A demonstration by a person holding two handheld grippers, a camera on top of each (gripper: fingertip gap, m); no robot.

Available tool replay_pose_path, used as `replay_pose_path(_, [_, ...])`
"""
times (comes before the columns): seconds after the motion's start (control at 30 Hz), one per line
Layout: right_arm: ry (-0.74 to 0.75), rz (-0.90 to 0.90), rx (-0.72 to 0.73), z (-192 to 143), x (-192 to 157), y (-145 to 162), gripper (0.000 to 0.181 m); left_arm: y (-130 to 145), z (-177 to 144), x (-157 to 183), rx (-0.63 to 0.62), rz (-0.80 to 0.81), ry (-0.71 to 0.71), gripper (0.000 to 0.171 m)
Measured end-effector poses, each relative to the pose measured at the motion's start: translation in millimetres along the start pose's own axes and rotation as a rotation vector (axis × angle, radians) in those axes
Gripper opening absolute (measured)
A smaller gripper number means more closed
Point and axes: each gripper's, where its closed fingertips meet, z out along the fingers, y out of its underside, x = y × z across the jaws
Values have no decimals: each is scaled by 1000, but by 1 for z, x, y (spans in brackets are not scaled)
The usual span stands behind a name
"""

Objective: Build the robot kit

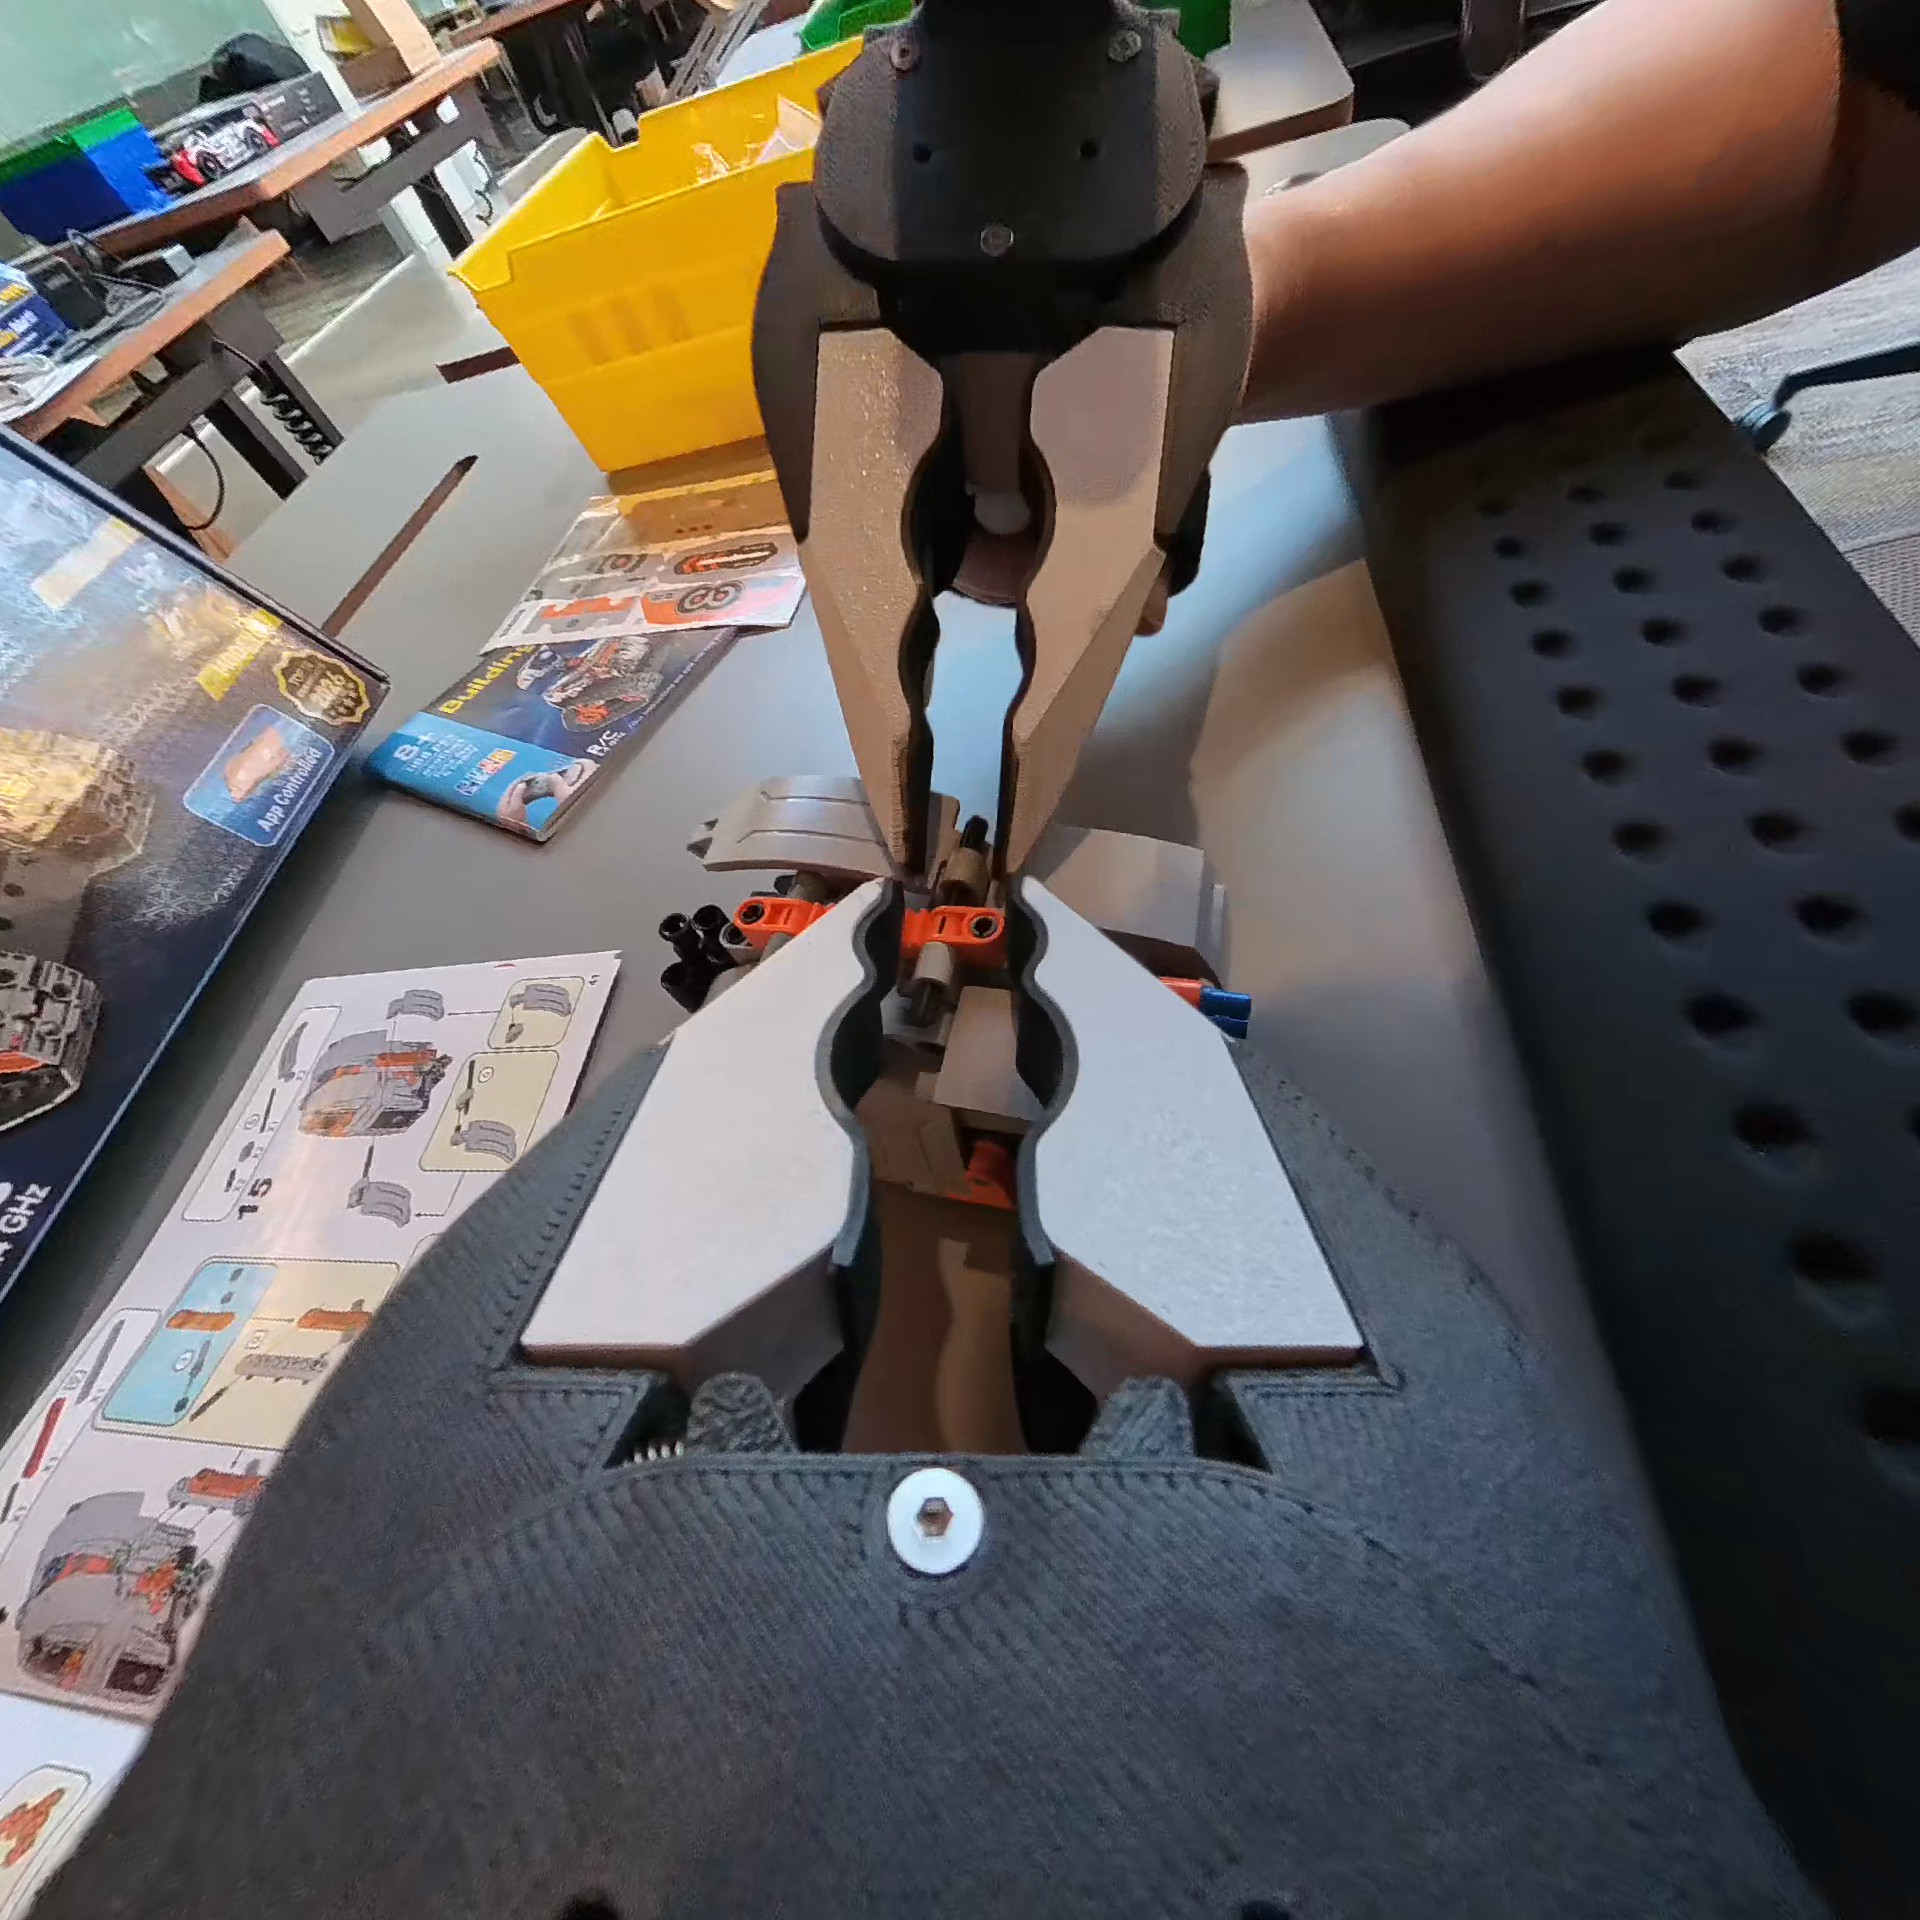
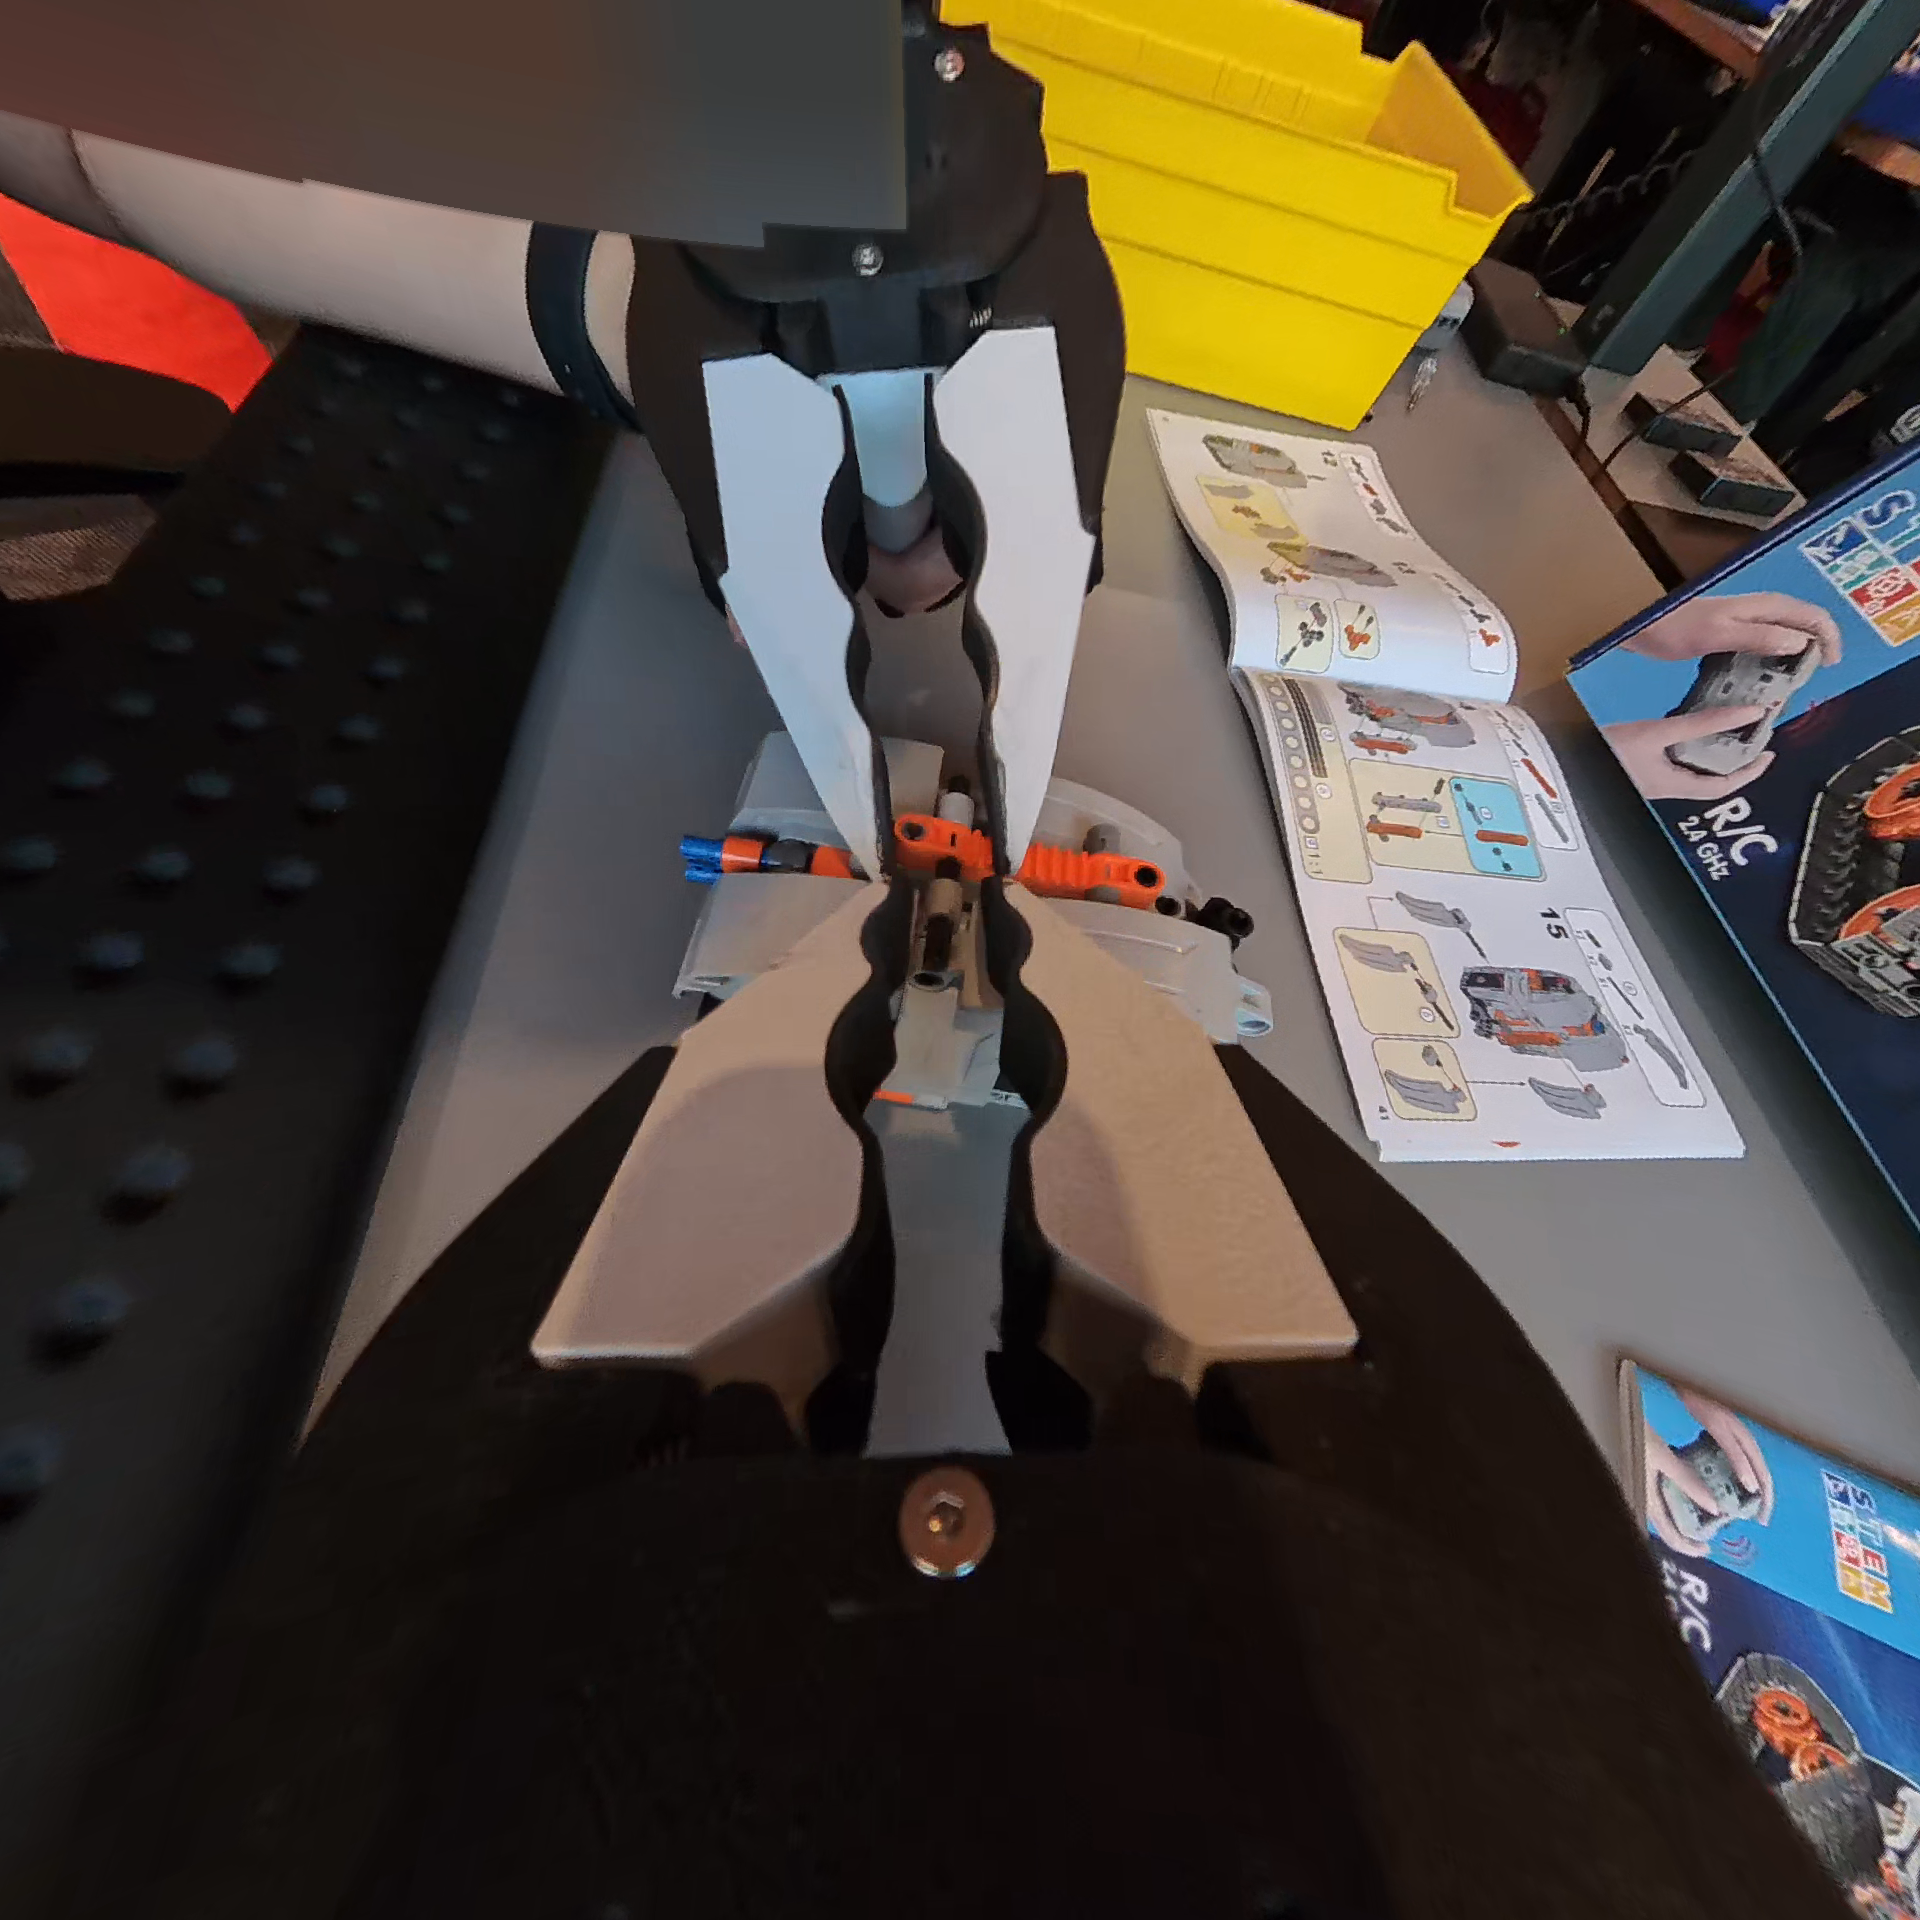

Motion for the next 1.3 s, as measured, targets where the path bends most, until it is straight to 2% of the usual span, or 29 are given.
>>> replay_pose_path(0.4, [32, -45, -14, 7, 0, 0, 6, 1, -4, -1, 4, 15, -21, 18])
replay_pose_path(0.6, [43, -48, -45, 5, 1, 3, 6, 2, -2, 0, -43, 92, -62, 15])
replay_pose_path(0.67, [42, -36, -38, 4, 1, 3, 5, 2, -2, 1, -22, 106, -75, 11])
replay_pose_path(1.13, [53, -58, -50, 2, -1, 5, 6, 2, -2, 1, 23, 95, -139, 9])
replay_pose_path(1.3, [40, -56, -38, 2, -1, 5, 6, 0, -1, 2, 35, 40, -127, 9])
